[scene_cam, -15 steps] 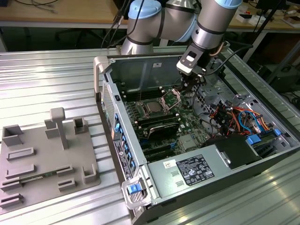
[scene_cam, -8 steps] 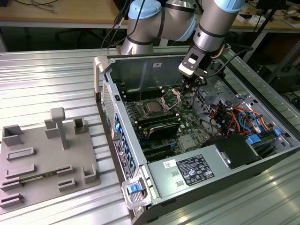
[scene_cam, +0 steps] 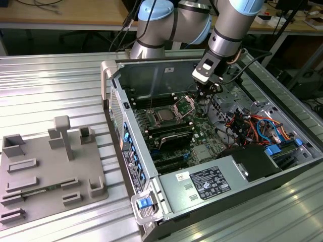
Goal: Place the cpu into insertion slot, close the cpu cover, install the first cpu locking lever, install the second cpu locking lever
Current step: 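Close the cpu cover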
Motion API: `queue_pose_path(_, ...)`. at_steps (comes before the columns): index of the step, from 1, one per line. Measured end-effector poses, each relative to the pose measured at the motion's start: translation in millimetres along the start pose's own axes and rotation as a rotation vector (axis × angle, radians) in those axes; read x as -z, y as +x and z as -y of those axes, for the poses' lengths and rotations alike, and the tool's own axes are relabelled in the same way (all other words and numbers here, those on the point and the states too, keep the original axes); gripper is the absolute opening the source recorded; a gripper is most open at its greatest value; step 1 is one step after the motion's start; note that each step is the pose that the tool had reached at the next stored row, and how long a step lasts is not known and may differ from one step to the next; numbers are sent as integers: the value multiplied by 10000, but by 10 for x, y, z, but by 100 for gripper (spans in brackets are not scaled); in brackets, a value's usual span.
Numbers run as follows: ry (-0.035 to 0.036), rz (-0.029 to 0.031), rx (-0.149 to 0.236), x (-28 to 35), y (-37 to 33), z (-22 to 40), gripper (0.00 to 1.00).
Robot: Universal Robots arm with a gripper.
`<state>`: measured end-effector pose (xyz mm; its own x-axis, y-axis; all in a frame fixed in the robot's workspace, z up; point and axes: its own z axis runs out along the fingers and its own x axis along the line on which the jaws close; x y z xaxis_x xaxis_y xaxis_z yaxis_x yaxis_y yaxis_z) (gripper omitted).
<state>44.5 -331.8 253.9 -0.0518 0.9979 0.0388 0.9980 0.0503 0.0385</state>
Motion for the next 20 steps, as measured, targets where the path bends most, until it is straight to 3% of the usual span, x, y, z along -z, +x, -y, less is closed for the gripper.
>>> queue_pose_path(13,0,1,2,-46,-26,-4,11)
queue_pose_path(20,0,-1,3,-49,-82,108,11)
